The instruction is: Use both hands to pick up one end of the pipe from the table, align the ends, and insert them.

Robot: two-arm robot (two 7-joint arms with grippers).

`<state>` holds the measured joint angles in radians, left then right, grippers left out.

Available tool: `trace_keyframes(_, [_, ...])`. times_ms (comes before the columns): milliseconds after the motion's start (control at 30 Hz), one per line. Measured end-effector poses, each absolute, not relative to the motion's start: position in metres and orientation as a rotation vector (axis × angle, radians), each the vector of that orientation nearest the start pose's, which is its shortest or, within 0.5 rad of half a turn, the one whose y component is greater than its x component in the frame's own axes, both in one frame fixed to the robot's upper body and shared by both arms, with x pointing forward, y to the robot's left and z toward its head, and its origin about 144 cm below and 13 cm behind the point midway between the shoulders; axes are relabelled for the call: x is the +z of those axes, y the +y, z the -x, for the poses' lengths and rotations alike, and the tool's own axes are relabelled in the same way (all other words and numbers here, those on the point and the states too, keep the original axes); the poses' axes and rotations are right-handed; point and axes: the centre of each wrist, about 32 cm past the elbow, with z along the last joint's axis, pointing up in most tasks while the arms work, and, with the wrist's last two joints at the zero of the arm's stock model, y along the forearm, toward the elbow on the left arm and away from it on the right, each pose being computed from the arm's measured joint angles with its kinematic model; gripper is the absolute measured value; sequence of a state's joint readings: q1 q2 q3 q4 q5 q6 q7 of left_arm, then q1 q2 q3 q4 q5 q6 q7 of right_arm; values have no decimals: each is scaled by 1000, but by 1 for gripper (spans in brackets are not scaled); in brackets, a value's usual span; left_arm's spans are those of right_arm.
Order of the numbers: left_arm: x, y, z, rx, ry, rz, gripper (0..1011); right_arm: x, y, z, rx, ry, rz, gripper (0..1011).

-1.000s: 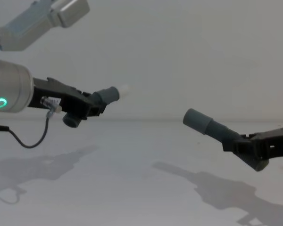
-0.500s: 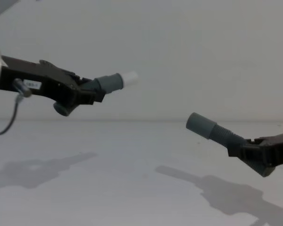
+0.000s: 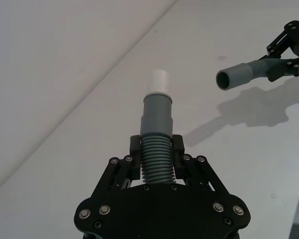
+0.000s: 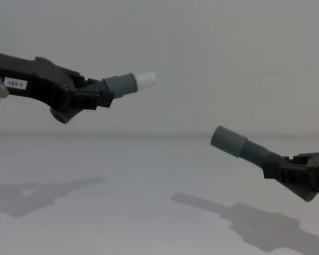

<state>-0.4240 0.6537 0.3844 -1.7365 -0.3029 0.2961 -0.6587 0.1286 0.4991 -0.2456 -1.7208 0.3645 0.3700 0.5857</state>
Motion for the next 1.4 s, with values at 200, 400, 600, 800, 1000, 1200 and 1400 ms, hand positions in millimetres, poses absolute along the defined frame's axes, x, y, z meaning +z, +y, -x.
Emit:
trace_keyframes(200, [1318, 282, -523, 590, -287, -355, 329, 1226, -288, -477, -671, 66, 255, 251])
trace_keyframes(400, [1319, 281, -528, 554, -284, -359, 329, 1229, -293, -476, -637, 43, 245, 251])
trace_keyframes(600, [1319, 280, -534, 506, -272, -369, 329, 1231, -296, -474, -620, 28, 234, 251])
trace_keyframes(800, [1322, 278, -540, 441, -252, -391, 329, 1232, -298, -473, -603, 15, 228, 251])
trace_keyframes(1000, [1324, 276, -546, 381, -233, -417, 329, 1232, -299, -473, -585, 7, 226, 251])
trace_keyframes(1200, [1332, 272, -554, 311, -222, -455, 329, 1231, -298, -472, -557, 1, 228, 251])
trace_keyframes(1400, [1340, 269, -559, 271, -222, -479, 329, 1230, -296, -471, -544, 6, 225, 251])
